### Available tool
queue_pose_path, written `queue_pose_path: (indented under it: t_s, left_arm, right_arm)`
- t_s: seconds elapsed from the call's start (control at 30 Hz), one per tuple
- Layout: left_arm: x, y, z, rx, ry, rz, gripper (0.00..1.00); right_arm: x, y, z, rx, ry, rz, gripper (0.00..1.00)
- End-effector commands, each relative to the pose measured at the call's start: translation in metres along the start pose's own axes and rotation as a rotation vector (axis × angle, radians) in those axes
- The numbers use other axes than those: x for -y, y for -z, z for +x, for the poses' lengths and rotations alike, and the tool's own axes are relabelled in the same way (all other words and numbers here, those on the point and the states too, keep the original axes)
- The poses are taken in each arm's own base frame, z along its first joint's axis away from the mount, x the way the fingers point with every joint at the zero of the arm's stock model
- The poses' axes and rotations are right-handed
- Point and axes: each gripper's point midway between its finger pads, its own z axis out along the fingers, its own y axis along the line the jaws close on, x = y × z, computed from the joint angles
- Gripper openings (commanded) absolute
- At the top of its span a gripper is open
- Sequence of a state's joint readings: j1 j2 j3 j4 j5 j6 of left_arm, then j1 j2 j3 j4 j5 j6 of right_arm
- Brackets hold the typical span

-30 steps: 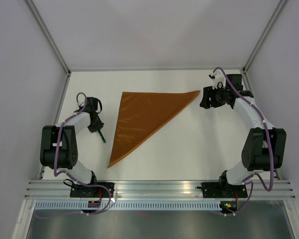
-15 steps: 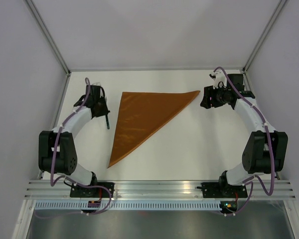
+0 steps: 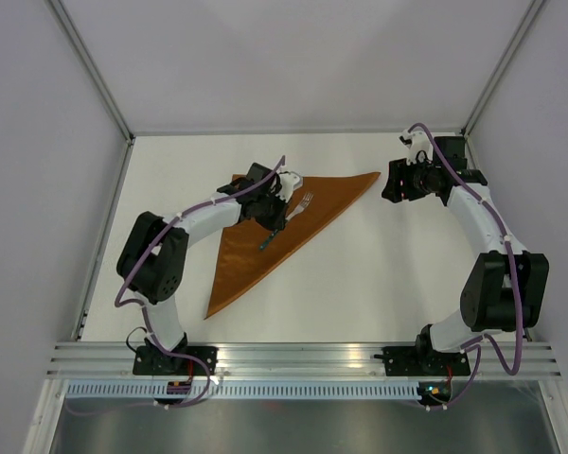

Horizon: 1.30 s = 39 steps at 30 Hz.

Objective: Fold the napkin, place the utensils inside, and roll it up
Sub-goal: Pick up the fork at the center of the board, then place the fork on the napkin.

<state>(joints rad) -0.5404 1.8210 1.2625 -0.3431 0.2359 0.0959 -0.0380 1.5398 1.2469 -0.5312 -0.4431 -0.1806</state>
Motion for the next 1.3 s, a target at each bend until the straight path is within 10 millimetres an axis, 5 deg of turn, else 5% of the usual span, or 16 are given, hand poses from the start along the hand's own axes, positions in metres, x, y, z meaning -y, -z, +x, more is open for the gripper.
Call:
queue_pose_path:
  t_s: [0.0, 0.3, 0.73, 1.27]
  left_arm:
    - [0.015, 0.007, -0.030, 0.072, -0.127, 0.090, 0.02]
    - [0.042, -0.014, -0.021, -0.006, -0.126, 0.177, 0.02]
    - [0.047, -0.036, 0.017, -0.114, -0.047, 0.176, 0.02]
    - [0.055, -0.046, 0.038, -0.171, 0.001, 0.194, 0.02]
  right_arm:
    - [0.003, 0.013, -0.021, 0.059, 0.023, 0.031, 0.65]
    - [0.005, 0.005, -0.015, 0.049, 0.010, 0.024, 0.65]
    - [0.004, 0.001, -0.011, 0.040, -0.001, 0.011, 0.64]
    - [0.004, -0.002, -0.007, 0.028, -0.006, 0.005, 0.63]
